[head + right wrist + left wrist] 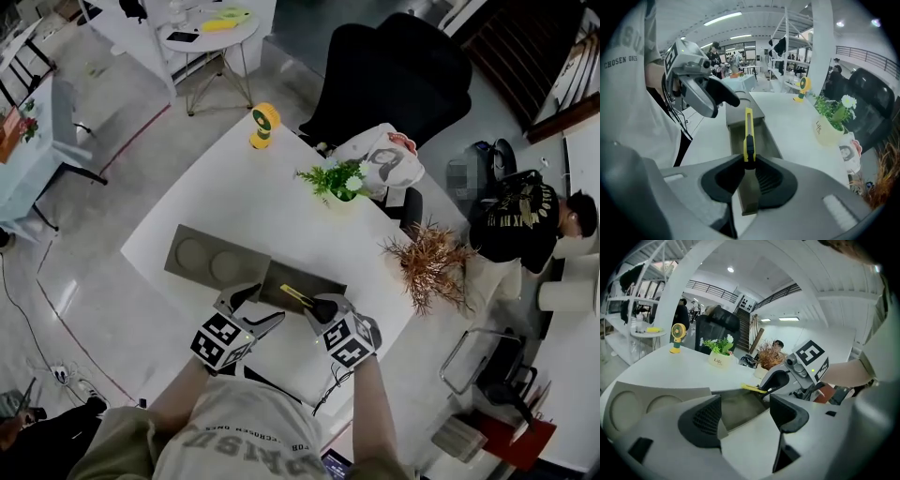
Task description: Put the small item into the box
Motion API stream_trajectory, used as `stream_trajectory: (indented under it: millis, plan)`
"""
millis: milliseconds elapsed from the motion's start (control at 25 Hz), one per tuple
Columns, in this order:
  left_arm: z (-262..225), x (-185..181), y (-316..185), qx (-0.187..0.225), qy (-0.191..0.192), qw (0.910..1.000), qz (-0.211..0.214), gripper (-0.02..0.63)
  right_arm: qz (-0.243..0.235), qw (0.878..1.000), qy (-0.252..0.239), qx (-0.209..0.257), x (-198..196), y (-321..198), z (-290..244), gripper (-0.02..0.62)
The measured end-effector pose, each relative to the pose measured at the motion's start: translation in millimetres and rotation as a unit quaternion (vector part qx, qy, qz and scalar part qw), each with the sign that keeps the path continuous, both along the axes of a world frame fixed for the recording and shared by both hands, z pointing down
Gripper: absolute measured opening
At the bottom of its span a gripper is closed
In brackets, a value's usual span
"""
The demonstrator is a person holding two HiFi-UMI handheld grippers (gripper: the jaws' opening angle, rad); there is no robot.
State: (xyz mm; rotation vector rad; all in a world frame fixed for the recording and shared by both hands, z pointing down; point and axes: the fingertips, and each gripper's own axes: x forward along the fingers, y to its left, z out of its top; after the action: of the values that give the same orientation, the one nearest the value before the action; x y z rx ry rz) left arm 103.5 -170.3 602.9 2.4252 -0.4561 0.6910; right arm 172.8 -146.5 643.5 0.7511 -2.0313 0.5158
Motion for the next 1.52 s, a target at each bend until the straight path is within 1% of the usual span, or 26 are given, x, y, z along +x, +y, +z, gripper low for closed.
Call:
stream_trajectory:
  millis: [160, 520, 840, 1040, 1520]
  plan:
    - [5, -6, 0, 0.008, -0.021, 0.9998, 0.0, 0.313, -0.025, 0.999, 0.028, -0.023, -1, -2, 18, 0.072]
    - [12, -13, 2, 0.016, -0.041, 0.999, 0.002, 0.319, -0.06, 0.992, 0.083, -0.073, 7, -3, 50, 0.072]
    - [13, -16, 1, 0.036, -0.066, 0.997, 0.017, 0.327, -0.078, 0.987, 0.101, -0.098, 8, -4, 64, 0.072]
    - [18, -18, 3, 0.038, -0.083, 0.9955, 0.024, 0.328, -0.089, 0.982, 0.115, -0.116, 11, -4, 72, 0.072]
    - [24, -21, -1, 0.041, -0.102, 0.9935, 0.03, 0.335, -0.095, 0.971, 0.147, -0.164, 16, -4, 83, 0.072]
